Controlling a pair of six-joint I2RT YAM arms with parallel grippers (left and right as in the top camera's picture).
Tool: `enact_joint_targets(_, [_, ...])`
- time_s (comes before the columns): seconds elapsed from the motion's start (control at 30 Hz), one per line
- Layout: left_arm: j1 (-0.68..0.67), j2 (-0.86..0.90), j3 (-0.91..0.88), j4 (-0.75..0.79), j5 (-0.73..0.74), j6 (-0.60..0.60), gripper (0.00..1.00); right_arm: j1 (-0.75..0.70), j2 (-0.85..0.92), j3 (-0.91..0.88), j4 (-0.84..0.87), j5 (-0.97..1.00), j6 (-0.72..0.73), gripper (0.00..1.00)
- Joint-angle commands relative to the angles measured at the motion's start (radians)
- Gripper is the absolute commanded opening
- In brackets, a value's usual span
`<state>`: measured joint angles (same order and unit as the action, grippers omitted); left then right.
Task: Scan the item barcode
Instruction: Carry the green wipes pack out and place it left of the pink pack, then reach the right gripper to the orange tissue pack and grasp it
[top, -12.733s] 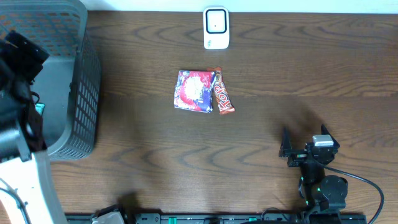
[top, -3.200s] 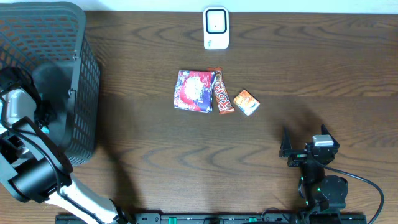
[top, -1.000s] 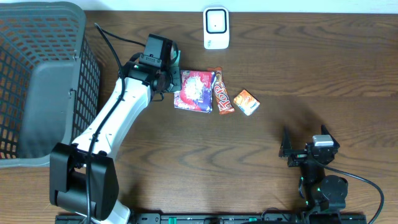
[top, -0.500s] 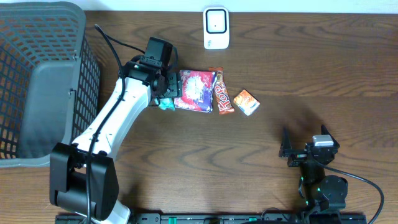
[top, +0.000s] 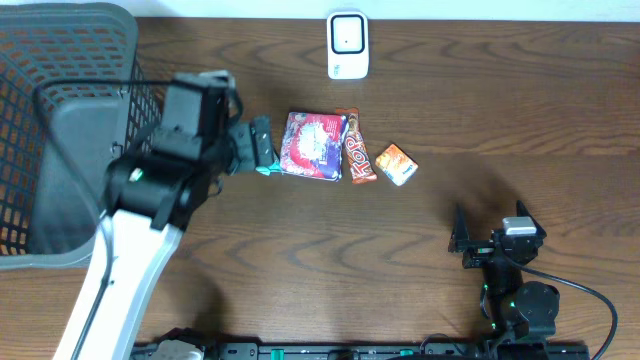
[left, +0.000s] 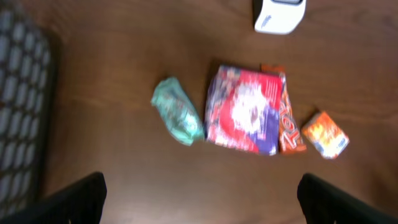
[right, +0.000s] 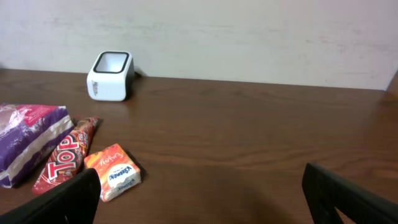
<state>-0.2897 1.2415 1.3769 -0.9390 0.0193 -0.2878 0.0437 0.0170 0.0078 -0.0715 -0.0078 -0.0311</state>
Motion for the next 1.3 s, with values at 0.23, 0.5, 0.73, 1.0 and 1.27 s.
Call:
enact_joint_targets(0.23, [0.003, -0.103, 0.011, -0.130, -0.012, 0.005, 0.98, 0.005, -0.005, -0.002, -0.003, 0.002, -0.004, 0.99])
enact_joint_targets(0.5, [0.003, -0.100, 0.009, -0.130, -0.013, 0.005, 0.98, 0.005, -0.005, -0.002, -0.008, -0.008, -0.007, 0.99])
enact_joint_targets(0.73, [0.003, -0.099, 0.009, -0.130, -0.013, 0.005, 0.98, 0.005, -0.004, -0.002, 0.272, -0.328, 0.236, 0.99])
enact_joint_targets(1.0, [0.003, -0.099, 0.009, -0.130, -0.013, 0.005, 0.98, 0.005, -0.004, -0.002, 0.497, -0.533, 0.405, 0.99])
enact_joint_targets(1.27, [0.003, -0.099, 0.009, -0.130, -0.012, 0.005, 0.98, 0.003, 0.027, 0.120, 0.536, -0.491, 0.337, 0.99])
